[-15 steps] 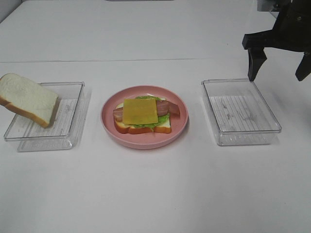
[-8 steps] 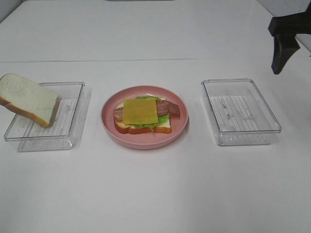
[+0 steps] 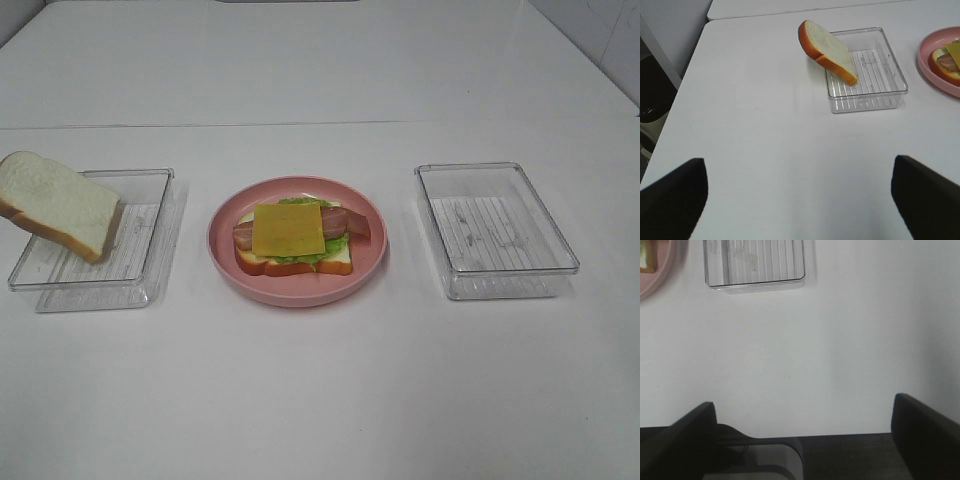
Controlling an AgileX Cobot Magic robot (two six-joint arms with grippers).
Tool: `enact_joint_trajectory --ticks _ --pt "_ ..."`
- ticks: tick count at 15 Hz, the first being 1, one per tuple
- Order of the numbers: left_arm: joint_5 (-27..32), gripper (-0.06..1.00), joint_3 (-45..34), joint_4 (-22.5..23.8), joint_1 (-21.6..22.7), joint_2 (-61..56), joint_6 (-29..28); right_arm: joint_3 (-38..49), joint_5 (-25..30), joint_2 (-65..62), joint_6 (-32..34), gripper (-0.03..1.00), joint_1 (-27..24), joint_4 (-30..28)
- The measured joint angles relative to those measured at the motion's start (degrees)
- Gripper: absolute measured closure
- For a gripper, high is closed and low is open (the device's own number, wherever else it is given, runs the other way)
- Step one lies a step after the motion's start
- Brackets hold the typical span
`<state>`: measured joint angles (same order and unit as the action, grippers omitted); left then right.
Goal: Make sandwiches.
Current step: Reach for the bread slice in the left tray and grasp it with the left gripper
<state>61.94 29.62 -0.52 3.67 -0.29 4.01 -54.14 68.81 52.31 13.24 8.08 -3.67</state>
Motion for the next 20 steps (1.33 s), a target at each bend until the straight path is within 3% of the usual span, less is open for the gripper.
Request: enact_joint_trajectory --ticks 5,10,18,20 --pt "0.00 0.03 0.00 0.00 0.00 0.00 0.00 5.84 0.29 -18.74 -1.20 0.07 0.00 0.00" --pt "0.00 0.03 0.00 0.00 0.00 0.00 0.00 13.01 0.29 -33.98 -10.14 0.07 0.00 0.00" --pt "0.00 0.03 0.00 0.00 0.00 0.00 0.00 27.50 -3.72 -51.74 -11.52 0.07 0.00 1.72" --pt "0.00 0.03 0.00 0.00 0.00 0.00 0.00 27.85 -4.64 -52.43 -12.49 0.07 0.00 3.09"
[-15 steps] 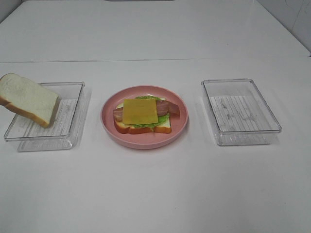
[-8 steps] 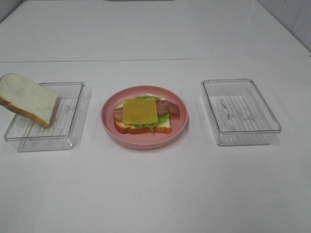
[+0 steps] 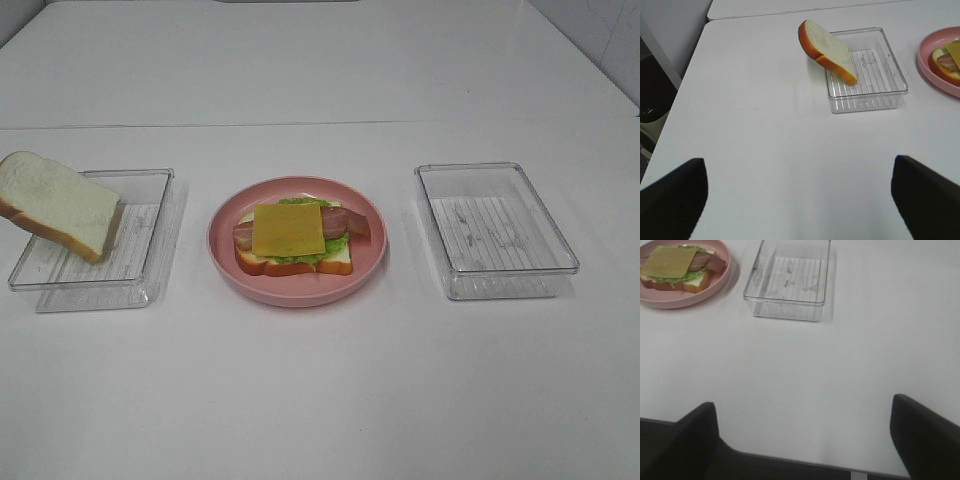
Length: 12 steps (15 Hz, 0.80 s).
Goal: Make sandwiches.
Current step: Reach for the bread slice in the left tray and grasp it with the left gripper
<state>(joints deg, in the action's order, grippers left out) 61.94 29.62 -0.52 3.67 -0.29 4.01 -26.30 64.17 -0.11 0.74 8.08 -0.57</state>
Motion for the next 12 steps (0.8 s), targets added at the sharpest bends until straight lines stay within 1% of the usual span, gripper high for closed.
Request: enact_joint_trajectory --ticks 2,12 --pt "0.00 0.03 0.00 0.00 0.00 0.00 0.00 0.23 -0.29 0.00 -1.20 0.07 0.00 1.26" --pt "0.00 0.03 0.00 0.00 0.00 0.00 0.00 0.34 -0.29 0.00 -1.60 0.07 0.00 1.43"
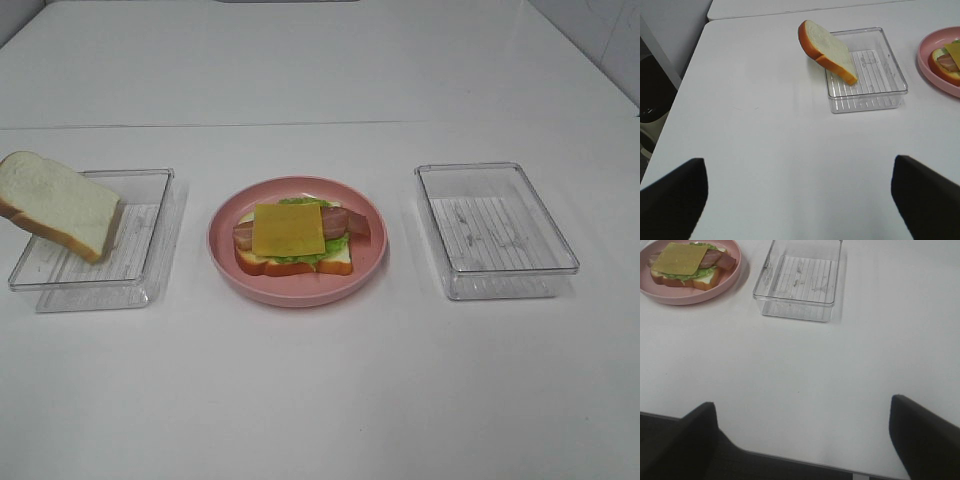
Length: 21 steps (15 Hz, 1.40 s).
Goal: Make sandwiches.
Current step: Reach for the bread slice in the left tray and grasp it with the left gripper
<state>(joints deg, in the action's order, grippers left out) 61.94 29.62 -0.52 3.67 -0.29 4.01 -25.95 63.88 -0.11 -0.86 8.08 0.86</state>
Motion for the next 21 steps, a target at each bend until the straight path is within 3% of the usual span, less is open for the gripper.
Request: enact_joint_trajectory --ticks 4,21 --pt "0.00 0.03 0.00 0.00 0.00 0.00 0.00 0.00 0.00 0.00 0.00 0.07 -4.98 0.06" --pt "0.00 0.03 0.00 0.52 0.00 0.00 0.00 0.00 0.00 0.00 0.00 0.07 -5.04 0.11"
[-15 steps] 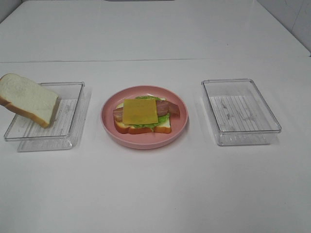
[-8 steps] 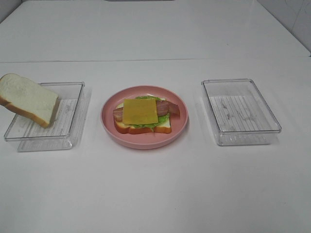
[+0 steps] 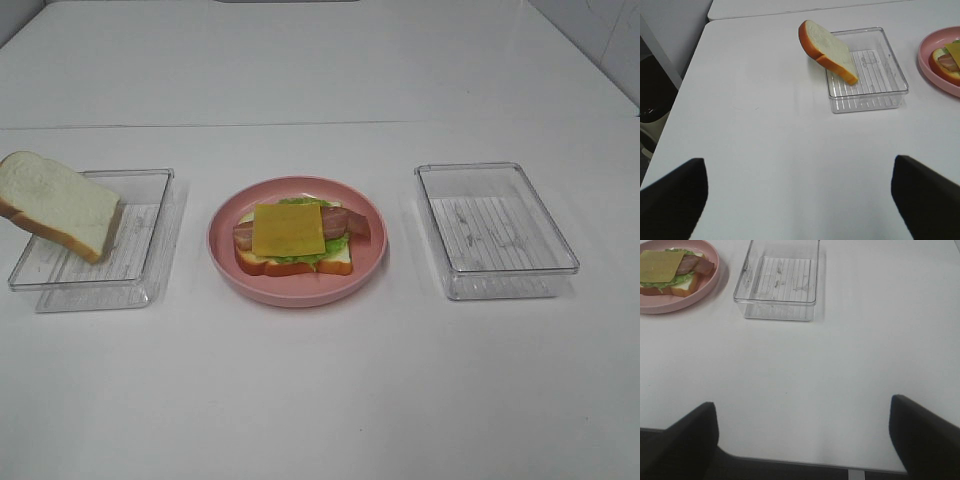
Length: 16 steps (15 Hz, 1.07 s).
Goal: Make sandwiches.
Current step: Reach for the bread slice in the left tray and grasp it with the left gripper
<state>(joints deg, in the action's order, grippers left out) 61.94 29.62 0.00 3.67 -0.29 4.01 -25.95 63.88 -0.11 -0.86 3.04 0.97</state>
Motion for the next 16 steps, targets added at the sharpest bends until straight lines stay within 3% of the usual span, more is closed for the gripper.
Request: enact_joint_trajectory --ticks 5,8,16 --pt "2.18 0.02 2.23 0.00 0.00 7.96 -0.29 0.00 0.00 0.00 0.00 0.07 0.00 0.06" --pt "7.73 -0.02 10.89 0.00 0.00 25.61 -0.57 0.00 0.00 0.00 0.00 0.08 0.00 0.06" --pt "7.68 -0.02 34.09 -3.50 0.00 64.74 3.32 0.00 -0.06 0.00 0.00 0.08 0.00 0.06"
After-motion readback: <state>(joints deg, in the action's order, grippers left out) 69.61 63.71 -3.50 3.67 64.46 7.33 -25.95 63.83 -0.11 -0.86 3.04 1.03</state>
